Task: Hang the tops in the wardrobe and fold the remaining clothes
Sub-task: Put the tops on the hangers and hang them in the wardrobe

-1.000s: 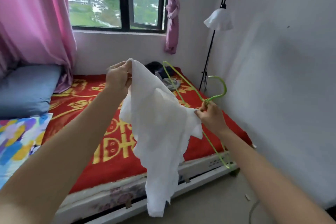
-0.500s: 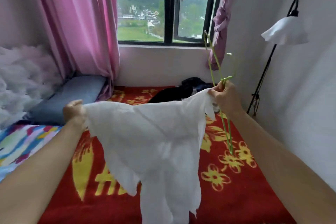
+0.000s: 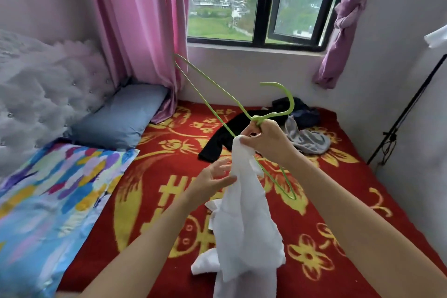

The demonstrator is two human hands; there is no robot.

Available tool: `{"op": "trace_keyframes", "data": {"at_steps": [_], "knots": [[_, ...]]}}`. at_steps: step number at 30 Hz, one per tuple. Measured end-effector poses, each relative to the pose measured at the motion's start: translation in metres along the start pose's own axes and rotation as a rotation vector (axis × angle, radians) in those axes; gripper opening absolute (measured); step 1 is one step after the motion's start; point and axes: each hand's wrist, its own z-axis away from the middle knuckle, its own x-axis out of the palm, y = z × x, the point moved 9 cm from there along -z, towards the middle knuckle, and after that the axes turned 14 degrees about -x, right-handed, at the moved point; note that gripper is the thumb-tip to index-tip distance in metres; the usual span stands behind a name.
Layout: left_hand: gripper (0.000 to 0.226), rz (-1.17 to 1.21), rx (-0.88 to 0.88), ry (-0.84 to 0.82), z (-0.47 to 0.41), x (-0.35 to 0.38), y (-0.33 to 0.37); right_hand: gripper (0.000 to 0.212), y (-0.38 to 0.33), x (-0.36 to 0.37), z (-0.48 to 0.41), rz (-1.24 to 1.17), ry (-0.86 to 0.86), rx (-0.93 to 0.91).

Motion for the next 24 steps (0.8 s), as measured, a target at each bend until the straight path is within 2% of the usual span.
{"op": "trace_keyframes", "data": {"at_steps": [2, 3, 5, 7, 8, 10, 14, 19, 24], "knots": [[0.043, 0.019, 0.045, -0.065, -0.006, 0.010, 0.005, 0.015, -0.003, -0.001, -0.005, 0.046, -0.009, -0.027], [0.033, -0.006, 0.082, -0.044, -0.009, 0.010, 0.009, 0.016, -0.004, -0.002, -0.006, 0.076, -0.010, -0.043], [0.038, -0.029, 0.135, 0.038, -0.011, 0.004, 0.017, 0.018, 0.002, -0.004, -0.009, 0.132, 0.011, -0.050], [0.042, 0.022, 0.158, 0.129, -0.011, -0.008, 0.021, 0.027, 0.020, -0.013, -0.006, 0.180, 0.123, -0.039], [0.041, 0.093, 0.154, 0.173, -0.010, -0.015, 0.022, 0.025, 0.032, -0.018, -0.002, 0.192, 0.192, -0.013], [0.031, 0.233, 0.140, 0.242, -0.007, -0.029, 0.018, 0.025, 0.060, -0.019, 0.013, 0.191, 0.272, 0.089], [0.021, 0.309, 0.088, 0.297, -0.009, -0.043, -0.001, 0.043, 0.108, 0.004, 0.050, 0.039, 0.325, 0.301], [0.008, 0.295, 0.045, 0.270, -0.002, -0.041, -0.021, 0.043, 0.119, 0.053, 0.065, -0.105, 0.248, 0.389], [0.014, 0.251, 0.051, 0.180, 0.004, -0.029, -0.035, 0.031, 0.118, 0.091, 0.061, -0.355, 0.143, 0.407]]}}
